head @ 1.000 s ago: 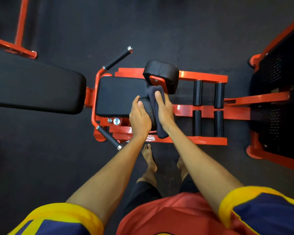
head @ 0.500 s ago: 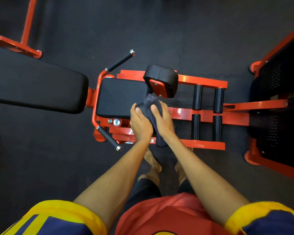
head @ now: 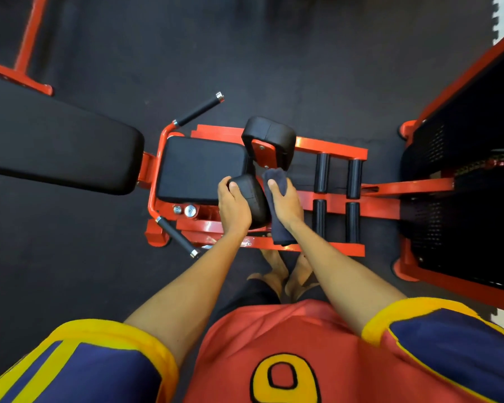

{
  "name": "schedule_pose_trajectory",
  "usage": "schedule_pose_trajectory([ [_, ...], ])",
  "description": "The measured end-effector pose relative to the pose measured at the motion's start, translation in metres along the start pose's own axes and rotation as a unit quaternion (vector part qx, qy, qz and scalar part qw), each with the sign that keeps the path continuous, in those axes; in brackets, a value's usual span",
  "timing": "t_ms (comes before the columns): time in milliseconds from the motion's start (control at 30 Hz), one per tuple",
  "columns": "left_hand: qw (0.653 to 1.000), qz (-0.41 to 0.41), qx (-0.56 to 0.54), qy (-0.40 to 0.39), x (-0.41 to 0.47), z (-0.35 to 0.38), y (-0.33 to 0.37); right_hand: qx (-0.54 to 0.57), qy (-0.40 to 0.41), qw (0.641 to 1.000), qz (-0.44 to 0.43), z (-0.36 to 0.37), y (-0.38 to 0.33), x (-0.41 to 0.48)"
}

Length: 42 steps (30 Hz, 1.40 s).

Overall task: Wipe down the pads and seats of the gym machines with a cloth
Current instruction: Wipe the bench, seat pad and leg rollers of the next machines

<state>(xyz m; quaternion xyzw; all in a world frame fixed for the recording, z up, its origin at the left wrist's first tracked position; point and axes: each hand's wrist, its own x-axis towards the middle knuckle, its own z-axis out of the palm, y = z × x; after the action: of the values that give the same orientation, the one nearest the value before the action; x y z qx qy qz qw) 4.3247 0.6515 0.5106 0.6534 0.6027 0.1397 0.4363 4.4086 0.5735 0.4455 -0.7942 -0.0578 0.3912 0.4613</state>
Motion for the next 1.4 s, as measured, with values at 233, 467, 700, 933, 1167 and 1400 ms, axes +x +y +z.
schedule_pose_trajectory([
  [233,1.0,0.009,0.026,0.007,0.022,-0.022,0.018,0.011,0.051,0.996,-0.078,-0.019,-0.022,-0.031],
  [467,0.999,0.049,-0.018,-0.013,0.026,-0.001,0.058,-0.072,0.1,0.978,-0.168,-0.049,-0.083,-0.026],
  [700,0.996,-0.038,-0.054,-0.059,0.041,0.039,0.086,-0.19,0.167,0.935,-0.248,-0.069,-0.114,0.017],
  [933,0.979,-0.108,-0.16,0.064,0.053,0.07,0.092,-0.294,0.042,0.905,-0.305,-0.073,-0.098,0.067],
  [1167,0.968,-0.15,-0.173,0.105,0.065,0.086,0.11,-0.35,-0.173,0.868,-0.307,-0.033,-0.178,0.136],
  [1400,0.961,-0.142,-0.206,0.121,0.065,0.097,0.113,-0.205,-0.192,0.905,-0.319,-0.072,-0.133,0.111],
])
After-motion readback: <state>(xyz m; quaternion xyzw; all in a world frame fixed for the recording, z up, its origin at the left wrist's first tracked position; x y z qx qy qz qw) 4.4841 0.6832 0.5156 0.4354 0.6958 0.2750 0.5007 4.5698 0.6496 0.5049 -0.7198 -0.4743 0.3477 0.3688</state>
